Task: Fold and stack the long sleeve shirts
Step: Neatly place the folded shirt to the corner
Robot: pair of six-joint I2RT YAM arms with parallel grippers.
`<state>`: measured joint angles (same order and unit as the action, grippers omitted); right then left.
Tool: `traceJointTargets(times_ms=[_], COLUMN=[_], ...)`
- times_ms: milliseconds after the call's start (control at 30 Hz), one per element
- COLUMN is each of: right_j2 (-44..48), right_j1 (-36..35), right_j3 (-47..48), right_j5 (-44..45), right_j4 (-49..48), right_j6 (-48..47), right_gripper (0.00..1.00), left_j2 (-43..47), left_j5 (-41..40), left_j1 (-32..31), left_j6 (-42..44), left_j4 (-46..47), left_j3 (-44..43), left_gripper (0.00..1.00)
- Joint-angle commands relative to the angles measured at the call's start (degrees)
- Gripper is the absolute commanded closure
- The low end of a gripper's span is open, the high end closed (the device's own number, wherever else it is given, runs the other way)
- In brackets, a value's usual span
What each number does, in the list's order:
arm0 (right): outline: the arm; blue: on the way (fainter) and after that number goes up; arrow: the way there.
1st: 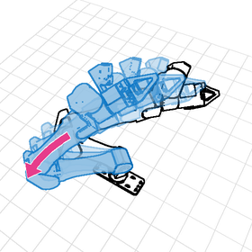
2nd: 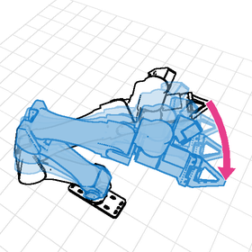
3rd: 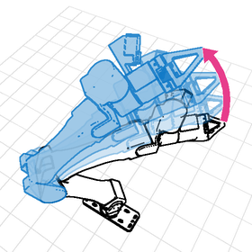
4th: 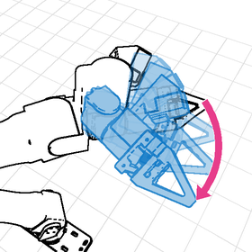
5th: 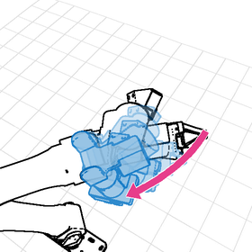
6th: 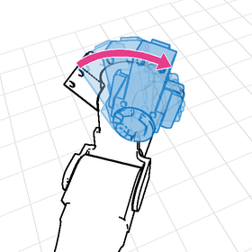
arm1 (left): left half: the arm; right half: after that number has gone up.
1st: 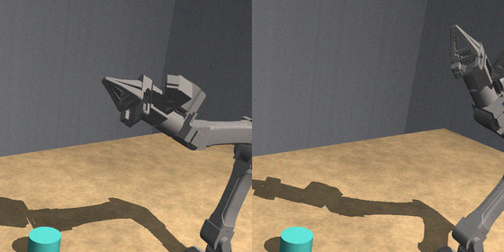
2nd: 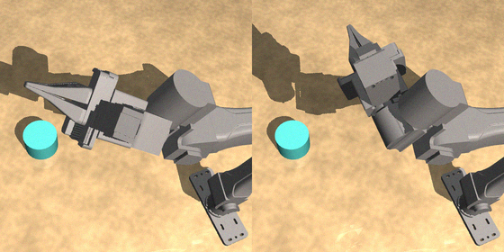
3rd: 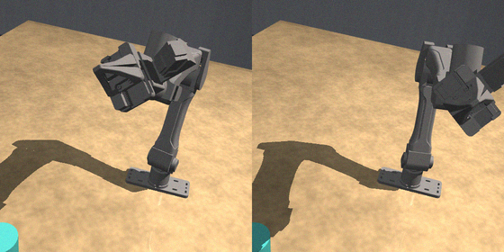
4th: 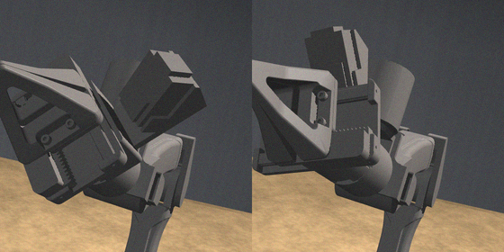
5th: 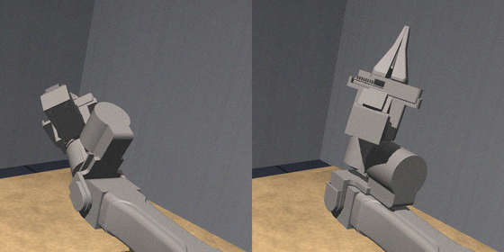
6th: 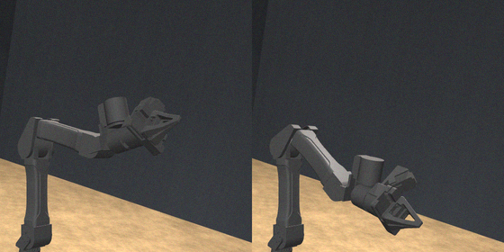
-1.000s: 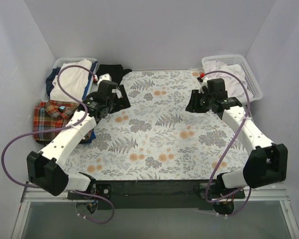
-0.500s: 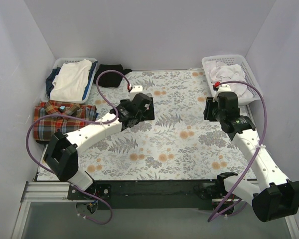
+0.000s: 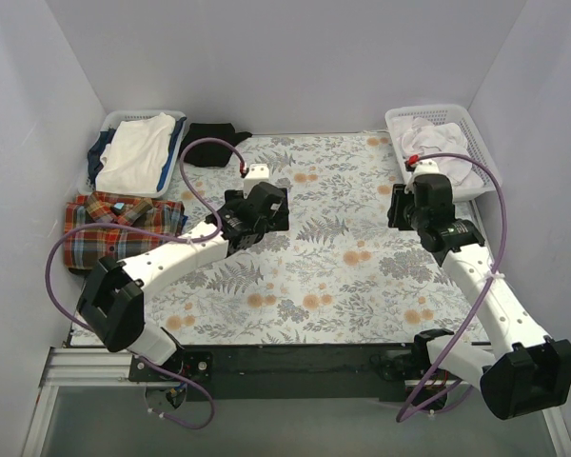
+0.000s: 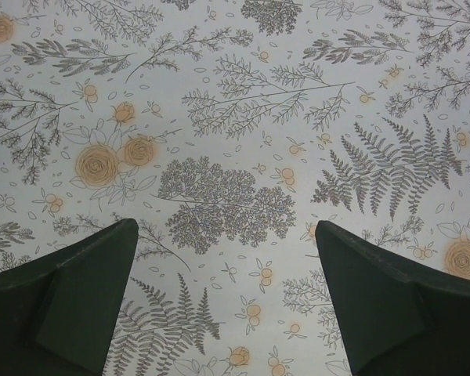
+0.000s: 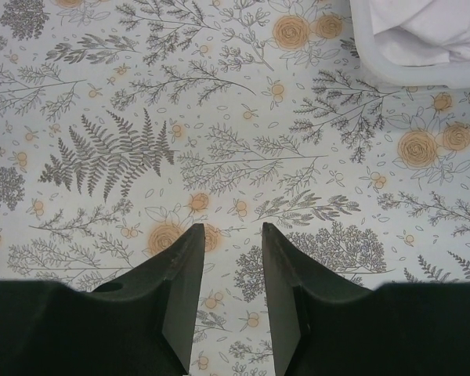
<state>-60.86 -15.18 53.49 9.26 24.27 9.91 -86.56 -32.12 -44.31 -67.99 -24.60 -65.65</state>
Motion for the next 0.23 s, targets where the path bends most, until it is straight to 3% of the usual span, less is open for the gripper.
traceJointTargets(times_ms=[0,200], right_j2=[-1.0,-1.8], right_j1=[0.0,0.0], right_j3=[0.3,0.0], right_j5=[0.0,-0.3], right_j4=[-3.3,-4.0], right_j6=[0.1,0.4], right_gripper=[0.57,0.57], left_j2=[5.5,6.5], left_j5=[-1.3,-1.1], left_j1=[0.1,0.0], left_j6=[2.2,3.6], left_j4=[3.4,4.1], left_j3=[2.1,2.8], left_gripper=[0.02,0.02])
